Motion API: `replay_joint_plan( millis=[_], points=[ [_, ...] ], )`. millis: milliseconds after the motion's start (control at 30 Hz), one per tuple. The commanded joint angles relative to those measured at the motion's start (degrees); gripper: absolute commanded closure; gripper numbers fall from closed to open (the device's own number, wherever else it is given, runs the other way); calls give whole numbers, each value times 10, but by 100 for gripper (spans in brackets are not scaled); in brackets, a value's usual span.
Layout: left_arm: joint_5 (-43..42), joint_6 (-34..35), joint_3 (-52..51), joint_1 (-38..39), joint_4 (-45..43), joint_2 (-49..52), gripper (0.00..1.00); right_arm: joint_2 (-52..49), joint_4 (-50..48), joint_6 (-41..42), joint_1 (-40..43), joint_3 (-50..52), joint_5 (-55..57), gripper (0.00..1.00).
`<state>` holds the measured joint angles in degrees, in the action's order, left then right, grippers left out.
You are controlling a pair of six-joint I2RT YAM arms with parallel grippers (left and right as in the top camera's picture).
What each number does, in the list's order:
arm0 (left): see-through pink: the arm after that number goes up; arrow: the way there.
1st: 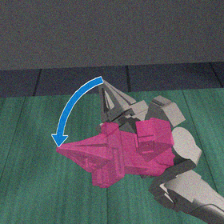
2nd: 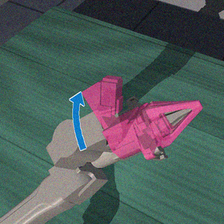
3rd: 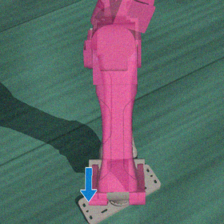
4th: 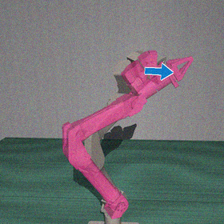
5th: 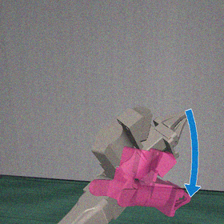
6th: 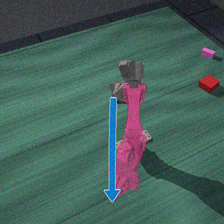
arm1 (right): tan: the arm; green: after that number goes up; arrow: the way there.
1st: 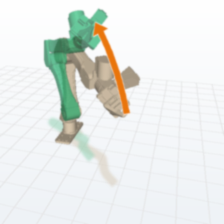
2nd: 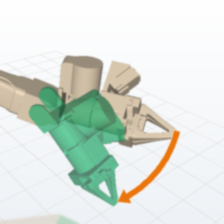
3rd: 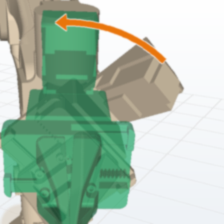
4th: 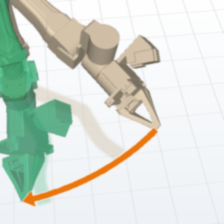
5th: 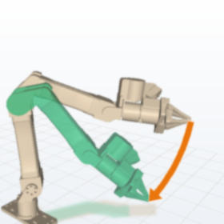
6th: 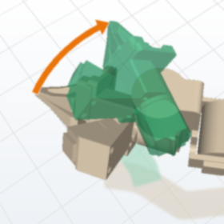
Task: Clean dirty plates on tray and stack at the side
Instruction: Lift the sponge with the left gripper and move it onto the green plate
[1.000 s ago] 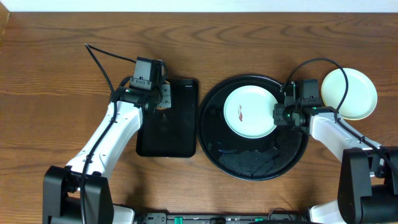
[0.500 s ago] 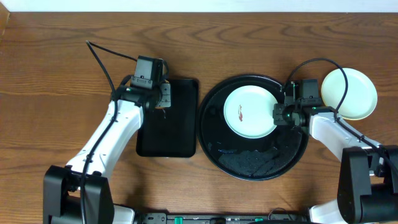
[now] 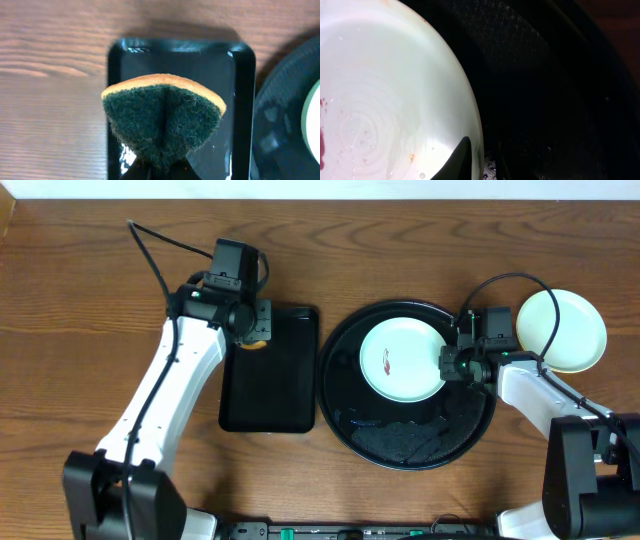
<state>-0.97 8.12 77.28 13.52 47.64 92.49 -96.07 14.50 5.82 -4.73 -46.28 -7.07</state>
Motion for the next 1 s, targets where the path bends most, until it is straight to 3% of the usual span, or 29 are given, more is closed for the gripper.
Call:
replay_joint_plan(
  millis=[0, 200, 433, 567, 667, 800, 967],
  points=[
    [-22, -1, -3, 3, -1, 30, 93, -4, -1, -1, 1, 5, 2, 85],
    [34, -1, -3, 3, -32, 42, 93, -4, 0, -1, 1, 5, 2, 84],
    [29, 9, -3, 5, -82, 45, 93, -4, -1, -1, 1, 5, 1, 82],
    [27, -1, 38, 18, -23, 56, 93, -4, -2, -1, 1, 5, 1, 81],
    [-35, -1, 78, 37, 2, 68, 93, -4, -2, -1, 1, 5, 1, 81],
    [-146, -1, 80, 72, -48, 74, 93, -4, -2, -1, 1, 5, 2, 81],
    [-153, 6, 80, 141, -98, 122, 93, -4, -2, -1, 1, 5, 2, 81]
  ],
)
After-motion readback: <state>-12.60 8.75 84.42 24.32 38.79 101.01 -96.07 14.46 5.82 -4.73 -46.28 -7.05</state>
